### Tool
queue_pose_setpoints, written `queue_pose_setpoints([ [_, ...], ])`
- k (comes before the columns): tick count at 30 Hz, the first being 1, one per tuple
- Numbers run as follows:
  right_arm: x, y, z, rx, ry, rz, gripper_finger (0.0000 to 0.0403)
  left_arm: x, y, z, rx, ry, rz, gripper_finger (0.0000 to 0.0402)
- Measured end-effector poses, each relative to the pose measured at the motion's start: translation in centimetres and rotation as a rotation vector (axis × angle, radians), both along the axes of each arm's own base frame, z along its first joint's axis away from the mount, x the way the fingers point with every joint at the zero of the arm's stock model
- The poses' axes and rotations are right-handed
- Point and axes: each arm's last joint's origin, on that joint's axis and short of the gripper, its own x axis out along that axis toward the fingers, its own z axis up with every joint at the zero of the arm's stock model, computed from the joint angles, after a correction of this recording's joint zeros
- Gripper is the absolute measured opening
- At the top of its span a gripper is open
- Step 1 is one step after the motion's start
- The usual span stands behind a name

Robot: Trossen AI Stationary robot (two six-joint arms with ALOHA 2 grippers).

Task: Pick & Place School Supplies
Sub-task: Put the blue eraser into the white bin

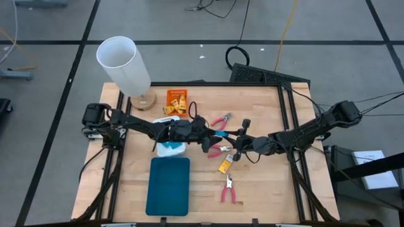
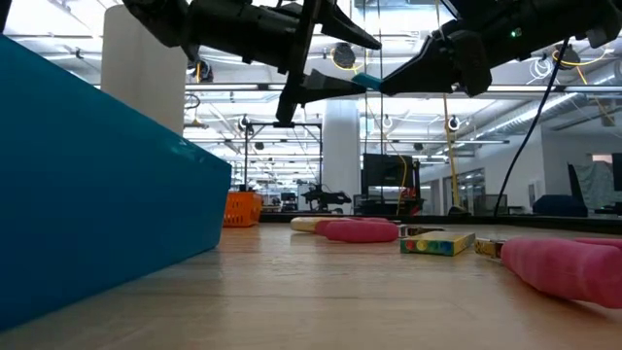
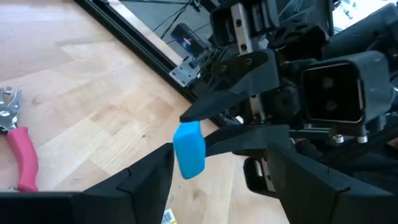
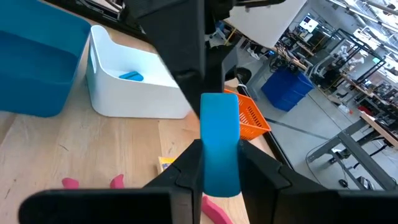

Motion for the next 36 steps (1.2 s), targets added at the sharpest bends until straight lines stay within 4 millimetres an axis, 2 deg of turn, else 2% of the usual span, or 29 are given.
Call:
queue_pose_setpoints([
  [7,0.0,0.0,0.0,0.000,0.000,0.000,0.0067,0.0,0.7,0.0,-0.006,-0.001,0.009,0.0216],
  [17,0.0,0.0,0.0,0.001,-0.004,0.000,0.0067,0.1,1.5,0.0,-0.025,0.004,-0.011,0.0084],
  [21,0.0,0.0,0.0,0.000,0.000,0.000,0.0066,0.0,1.4,-0.1,0.036,0.009,-0.023,0.0034],
  [24,0.0,0.0,0.0,0.018,-0.008,-0.005,0.0069,0.0,1.4,-0.1,0.101,0.011,-0.036,0.0031],
  [28,-0.1,-0.1,0.2,0.108,-0.062,-0.041,0.0101,-0.2,1.4,0.6,0.184,-0.004,-0.052,0.0031],
  [32,-0.6,0.1,0.7,0.150,-0.095,-0.079,0.0148,-1.3,1.2,2.6,0.249,-0.017,-0.043,0.0031],
  [36,-1.7,0.3,1.9,0.199,-0.128,-0.061,0.0182,-3.4,0.3,4.4,0.351,0.077,0.019,0.0031],
])
